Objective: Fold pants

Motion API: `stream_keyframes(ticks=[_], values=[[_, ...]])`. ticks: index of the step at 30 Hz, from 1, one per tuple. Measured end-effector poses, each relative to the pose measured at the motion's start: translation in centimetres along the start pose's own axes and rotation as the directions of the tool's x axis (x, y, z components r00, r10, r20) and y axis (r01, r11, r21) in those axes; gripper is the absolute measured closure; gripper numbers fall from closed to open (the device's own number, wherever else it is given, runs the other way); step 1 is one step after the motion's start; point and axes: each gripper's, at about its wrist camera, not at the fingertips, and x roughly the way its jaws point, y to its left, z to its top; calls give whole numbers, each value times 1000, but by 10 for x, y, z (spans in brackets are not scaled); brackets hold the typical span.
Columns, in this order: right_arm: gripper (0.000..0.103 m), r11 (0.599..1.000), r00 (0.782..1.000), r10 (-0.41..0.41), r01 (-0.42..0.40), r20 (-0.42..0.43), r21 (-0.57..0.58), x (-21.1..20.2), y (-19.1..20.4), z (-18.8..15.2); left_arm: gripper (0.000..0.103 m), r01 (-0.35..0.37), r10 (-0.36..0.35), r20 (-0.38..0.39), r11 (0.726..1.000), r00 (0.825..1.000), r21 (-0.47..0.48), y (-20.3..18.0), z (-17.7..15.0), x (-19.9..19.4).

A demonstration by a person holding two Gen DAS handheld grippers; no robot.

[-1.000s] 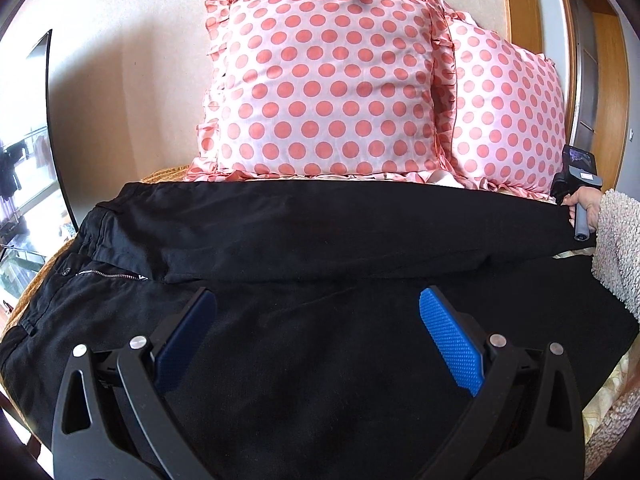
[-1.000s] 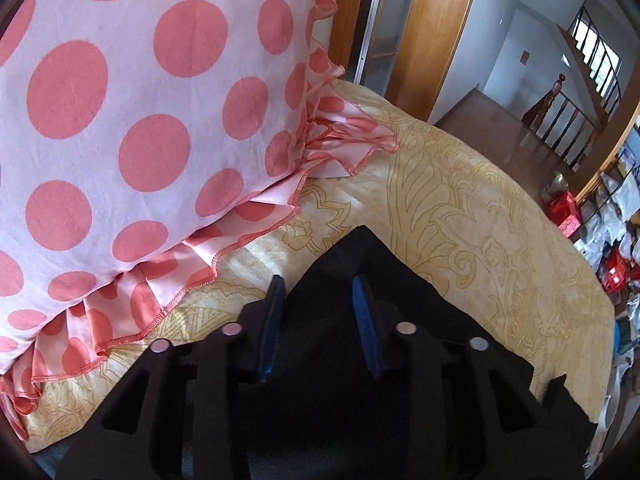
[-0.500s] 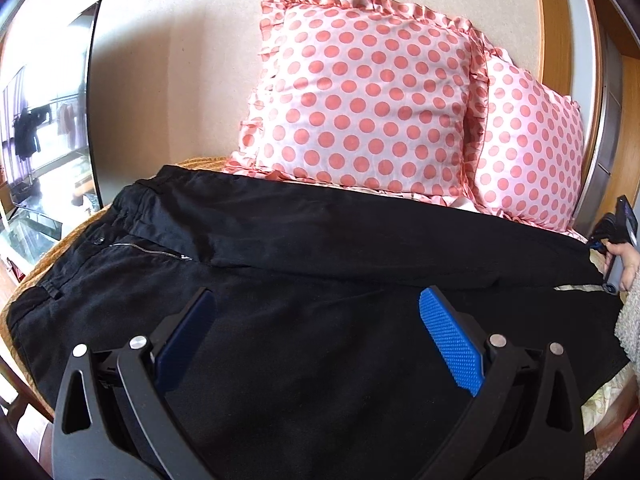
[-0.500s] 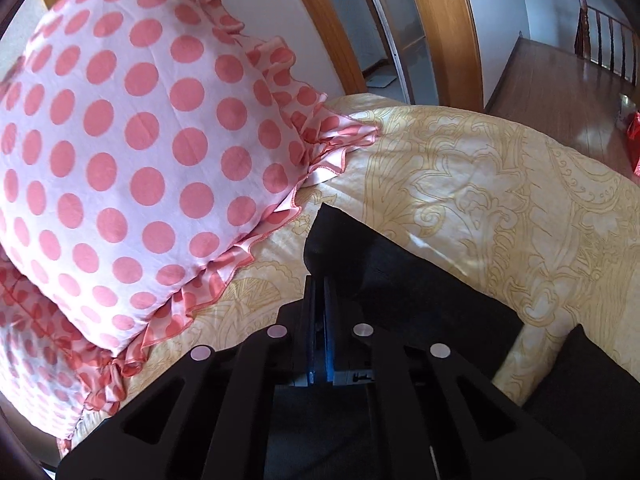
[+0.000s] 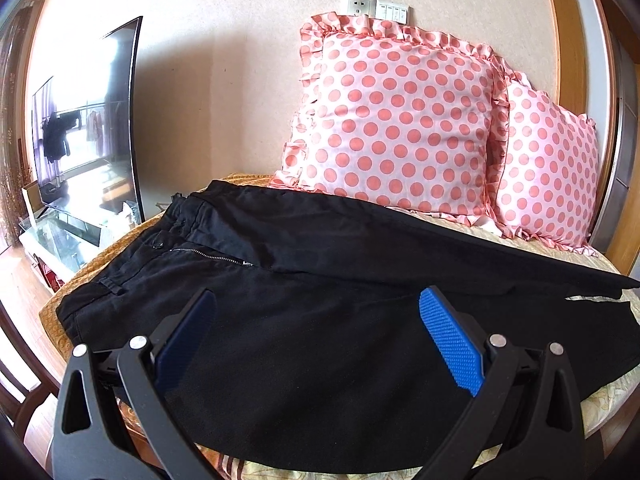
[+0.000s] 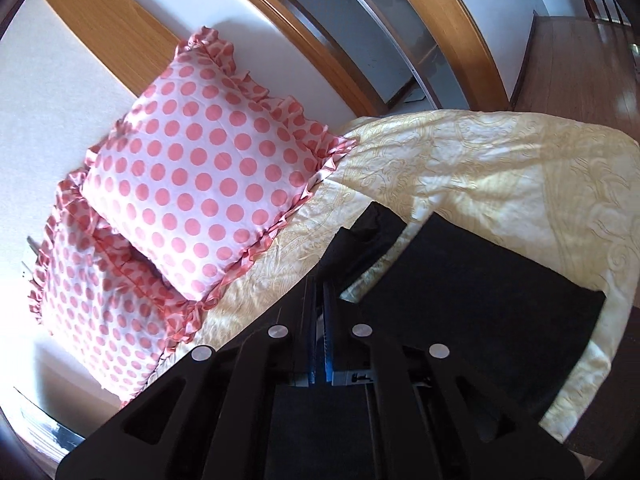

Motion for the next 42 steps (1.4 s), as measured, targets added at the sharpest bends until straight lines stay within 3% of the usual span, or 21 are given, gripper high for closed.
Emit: stream_keyframes(ticks=[3,6,11,13,16,21,23,25,27,30,32,34,38,42], values=[[100,1000,1000,-18,18,-7,-2,-12,-11,-21,2,4,-4,-6,1000,1000,-22,4,1,-3],[100,999,996,-41,44,-75,32,-7,-28,-42,2,20,-21,-17,998,1000,-57,8,0,-6],[99,994,990,-22,37,-141,105,-1,-46,-47,2,11,-12,-19,998,1000,-61,9,-3,-11],[86,991,988,-21,41,-155,129,-3,-48,-45,2,5,-6,-14,999,1000,-52,8,-4,-14],[84,991,986,-43,62,-159,119,-5,-46,-45,2,2,-2,-9,999,1000,-42,6,-5,-15],[84,976,979,10,35,-206,213,2,-55,-51,2,8,-8,-13,999,1000,-33,4,-7,-14],[80,969,974,35,22,-226,244,4,-56,-56,2,6,-7,-14,1000,1000,-27,4,-7,-14],[66,962,971,50,16,-235,271,5,-56,-59,2,4,-4,-9,1000,1000,-23,4,-7,-15],[66,959,974,57,9,-221,285,7,-56,-58,2,0,0,-8,1000,1000,-20,4,-7,-13],[67,967,982,30,19,-187,254,9,-51,-55,2,4,-5,-19,1000,1000,-22,4,-7,-9],[76,970,985,4,38,-174,239,13,-48,-54,2,8,-9,-27,1000,1000,-26,4,-8,-7],[97,968,987,0,40,-162,246,19,-49,-53,2,5,-6,-35,1000,999,-28,4,-9,-4],[100,959,991,50,-14,-121,282,25,-57,-51,2,-6,5,-51,999,999,-31,6,-7,2],[101,934,991,135,-127,1,333,1,-66,-35,2,-21,19,-61,999,998,-37,11,-1,7]])
